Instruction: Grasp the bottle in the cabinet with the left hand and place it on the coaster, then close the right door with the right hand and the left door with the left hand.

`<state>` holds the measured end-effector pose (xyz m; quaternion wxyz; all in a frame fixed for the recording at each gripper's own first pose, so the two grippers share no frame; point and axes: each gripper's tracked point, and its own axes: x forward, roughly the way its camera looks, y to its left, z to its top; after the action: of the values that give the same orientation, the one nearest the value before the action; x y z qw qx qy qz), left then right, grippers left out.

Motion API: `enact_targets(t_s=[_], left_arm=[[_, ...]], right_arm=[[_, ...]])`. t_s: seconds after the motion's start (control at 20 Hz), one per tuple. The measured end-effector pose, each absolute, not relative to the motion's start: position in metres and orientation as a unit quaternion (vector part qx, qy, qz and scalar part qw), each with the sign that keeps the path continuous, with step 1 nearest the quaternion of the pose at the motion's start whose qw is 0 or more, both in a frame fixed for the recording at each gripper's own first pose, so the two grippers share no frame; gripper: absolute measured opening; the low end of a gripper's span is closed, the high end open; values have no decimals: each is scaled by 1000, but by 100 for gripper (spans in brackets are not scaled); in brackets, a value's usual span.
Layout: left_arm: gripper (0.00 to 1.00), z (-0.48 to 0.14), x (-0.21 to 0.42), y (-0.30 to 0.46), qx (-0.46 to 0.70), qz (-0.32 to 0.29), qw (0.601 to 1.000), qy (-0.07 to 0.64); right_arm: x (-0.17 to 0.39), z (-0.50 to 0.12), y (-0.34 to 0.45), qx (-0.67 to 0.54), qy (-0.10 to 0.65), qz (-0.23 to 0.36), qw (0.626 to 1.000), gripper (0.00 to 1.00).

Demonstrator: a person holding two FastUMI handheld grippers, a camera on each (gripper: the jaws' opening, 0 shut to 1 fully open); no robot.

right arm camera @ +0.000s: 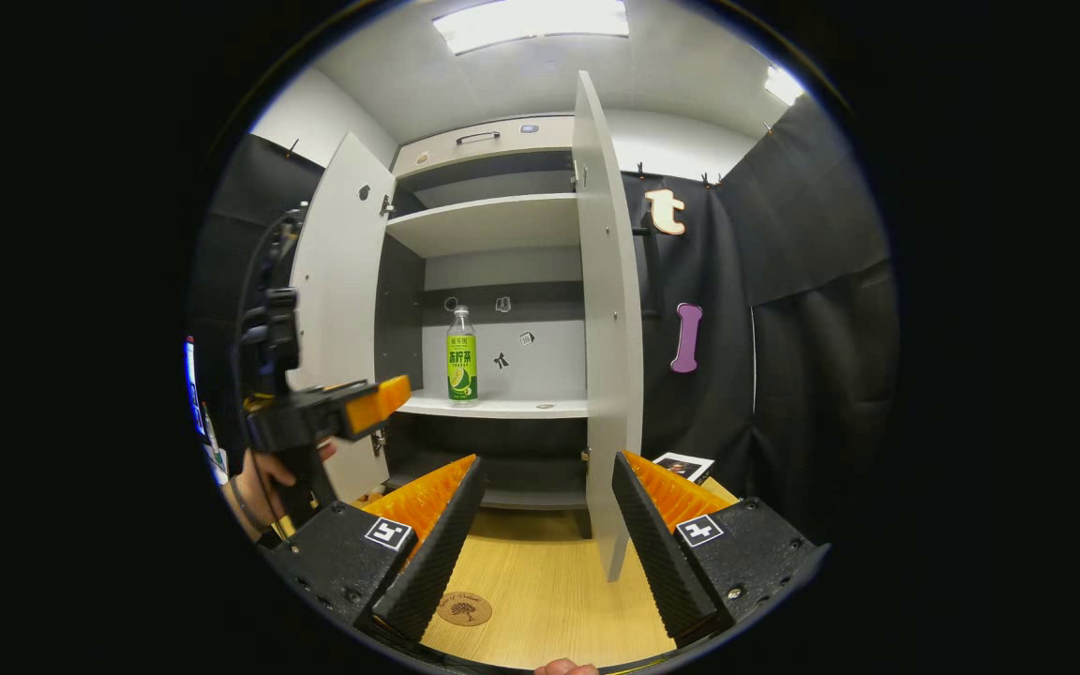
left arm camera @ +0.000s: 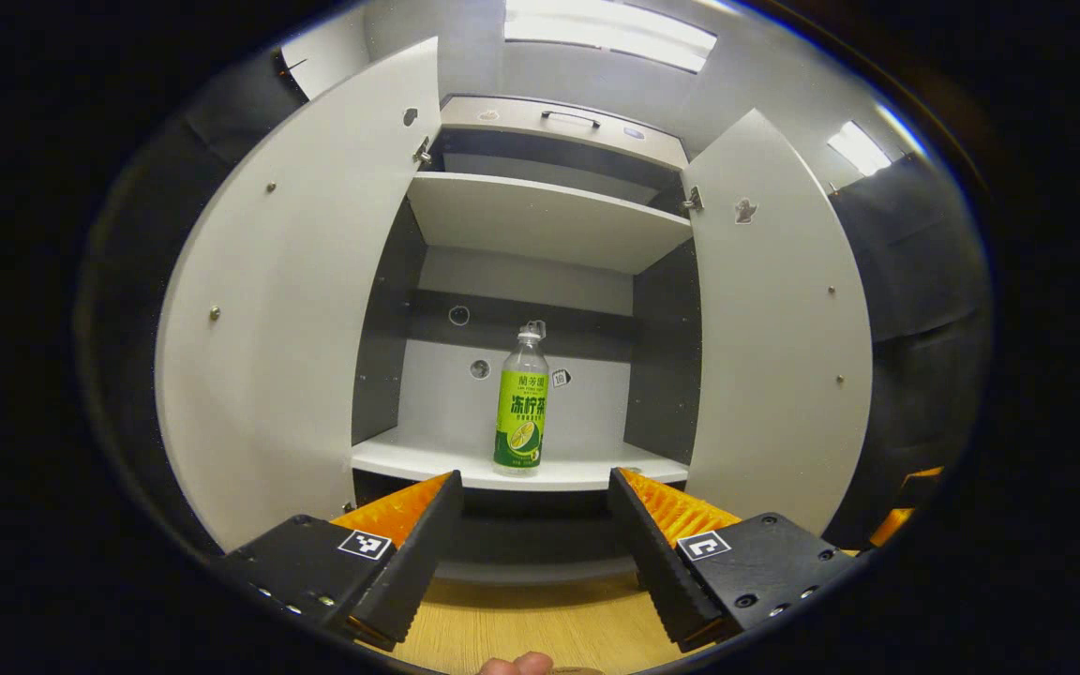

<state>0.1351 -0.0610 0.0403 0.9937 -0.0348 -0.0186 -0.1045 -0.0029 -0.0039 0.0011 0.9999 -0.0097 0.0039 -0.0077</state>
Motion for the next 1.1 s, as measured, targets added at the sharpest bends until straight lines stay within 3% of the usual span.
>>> enact_targets(t_s=[0.1,0.45,1.1], left_arm=[[95,48,159,-67,-30,-107,993,-27],[94,61,247,-86,-11,-134,990,-29],[94,47,355,-91,-16,-103,994,12]], right_arm=[[-1,0,-8,-9,6,-15,1000,84],[10,-2,-18,-5,12,-36,999,84],[37,1,-34,3,11,-57,998,84]])
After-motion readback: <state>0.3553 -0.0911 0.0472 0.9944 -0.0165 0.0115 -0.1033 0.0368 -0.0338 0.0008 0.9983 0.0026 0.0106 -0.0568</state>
